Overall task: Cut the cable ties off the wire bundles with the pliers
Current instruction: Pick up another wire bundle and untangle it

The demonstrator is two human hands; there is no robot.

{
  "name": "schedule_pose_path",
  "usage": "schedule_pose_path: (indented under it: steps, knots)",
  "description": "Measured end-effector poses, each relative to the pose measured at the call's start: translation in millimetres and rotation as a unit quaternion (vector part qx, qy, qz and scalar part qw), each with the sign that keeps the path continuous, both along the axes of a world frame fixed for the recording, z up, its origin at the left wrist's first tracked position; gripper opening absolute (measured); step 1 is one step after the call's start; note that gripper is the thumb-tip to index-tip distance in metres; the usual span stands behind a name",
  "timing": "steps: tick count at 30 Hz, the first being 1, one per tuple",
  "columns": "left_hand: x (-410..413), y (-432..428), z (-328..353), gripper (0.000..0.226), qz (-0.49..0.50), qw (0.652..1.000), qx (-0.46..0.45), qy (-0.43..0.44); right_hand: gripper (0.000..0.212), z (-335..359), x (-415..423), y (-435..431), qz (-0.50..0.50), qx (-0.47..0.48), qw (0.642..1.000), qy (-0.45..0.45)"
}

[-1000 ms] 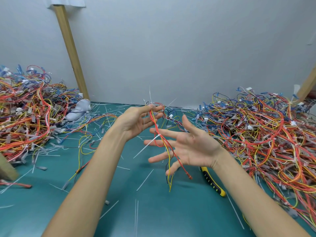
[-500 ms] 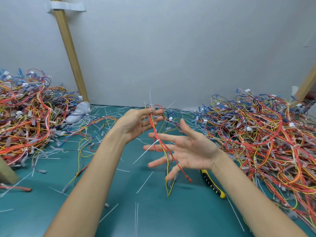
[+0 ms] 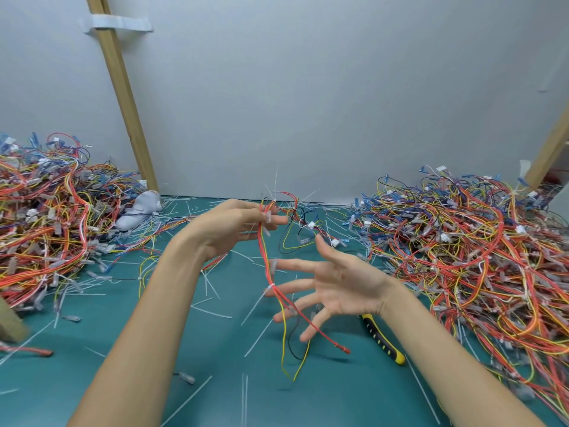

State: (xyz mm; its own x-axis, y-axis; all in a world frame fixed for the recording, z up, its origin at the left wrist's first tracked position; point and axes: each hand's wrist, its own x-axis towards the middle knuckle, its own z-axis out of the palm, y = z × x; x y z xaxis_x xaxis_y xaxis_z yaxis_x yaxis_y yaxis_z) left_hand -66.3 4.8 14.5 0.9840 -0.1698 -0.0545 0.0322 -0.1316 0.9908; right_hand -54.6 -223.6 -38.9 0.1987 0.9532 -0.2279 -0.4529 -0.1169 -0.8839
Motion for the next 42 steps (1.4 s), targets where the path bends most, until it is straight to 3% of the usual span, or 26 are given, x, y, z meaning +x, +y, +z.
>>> schedule_pose_path:
  steps: [4, 7, 11, 16, 19, 24, 27, 31, 36, 42]
  knots:
    - [-3, 15, 3, 0.023, -0.051, 0.999, 0.015, -0.011, 0.069, -8, 8, -3, -0.179, -0.033, 0.983, -0.017]
    - [-6, 31, 1, 0.033, -0.1, 0.994, -0.019, -0.028, 0.046, -16, 16, -6, -0.359, -0.046, 0.932, -0.028]
    - [-10, 45, -4, 0.037, -0.157, 0.986, -0.025, -0.059, 0.043, -20, 22, -17, -0.454, 0.02, 0.887, 0.081]
    - [-12, 52, -10, 0.04, -0.205, 0.978, -0.035, -0.033, 0.055, -14, 24, -22, -0.481, 0.056, 0.864, 0.135]
    - [-17, 49, -9, 0.042, -0.286, 0.958, -0.032, 0.012, 0.057, -11, 23, -21, -0.474, 0.059, 0.867, 0.14]
    - [-18, 20, -8, 0.039, -0.391, 0.915, 0.084, 0.051, 0.052, -7, 18, -16, -0.409, 0.086, 0.893, 0.169]
    - [-15, 3, -8, 0.037, -0.443, 0.878, 0.16, 0.086, 0.052, -5, 15, -15, -0.391, 0.089, 0.905, 0.14]
    - [-11, -7, -13, 0.038, -0.42, 0.872, 0.223, 0.119, 0.03, -3, 13, -16, -0.395, 0.132, 0.899, 0.137]
    - [-7, 0, -22, 0.038, -0.341, 0.887, 0.284, 0.127, 0.025, -4, 17, -19, -0.4, 0.156, 0.896, 0.114]
    - [0, 3, -32, 0.04, -0.25, 0.861, 0.431, 0.101, 0.072, -12, 19, -16, -0.401, 0.15, 0.903, 0.039]
